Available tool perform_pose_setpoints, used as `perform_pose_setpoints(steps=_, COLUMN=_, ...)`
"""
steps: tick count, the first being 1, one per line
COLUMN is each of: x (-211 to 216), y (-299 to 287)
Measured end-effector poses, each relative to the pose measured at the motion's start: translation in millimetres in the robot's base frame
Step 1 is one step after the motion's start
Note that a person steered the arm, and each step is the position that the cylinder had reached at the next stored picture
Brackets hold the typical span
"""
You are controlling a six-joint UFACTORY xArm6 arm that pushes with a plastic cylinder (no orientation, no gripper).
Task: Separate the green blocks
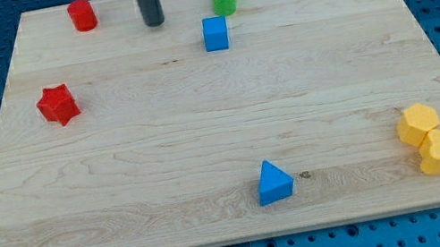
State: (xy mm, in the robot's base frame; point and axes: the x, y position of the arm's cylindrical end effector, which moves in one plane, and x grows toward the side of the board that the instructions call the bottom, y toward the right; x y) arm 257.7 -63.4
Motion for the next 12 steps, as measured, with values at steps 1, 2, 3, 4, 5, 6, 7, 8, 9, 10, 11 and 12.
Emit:
perform_pose_setpoints(steps=1, x=-15, y=41)
perform_pose_setpoints(steps=2, x=-23, y=72)
perform_pose_setpoints(steps=3, x=-12, y=81)
perform_pose_setpoints(steps=4, x=14, y=95)
perform_pose_setpoints(steps=5, x=34, y=131)
perform_pose_setpoints(steps=6, x=31, y=158)
perform_pose_setpoints(steps=7, x=7, y=174)
perform_pose_setpoints(steps=8, x=-31, y=174)
perform_pose_setpoints(steps=9, x=-40, y=161)
perform_pose_setpoints(steps=10, x=-42, y=141)
perform_pose_setpoints(steps=11, x=-42, y=129)
perform_pose_setpoints(steps=12, x=-44, y=148)
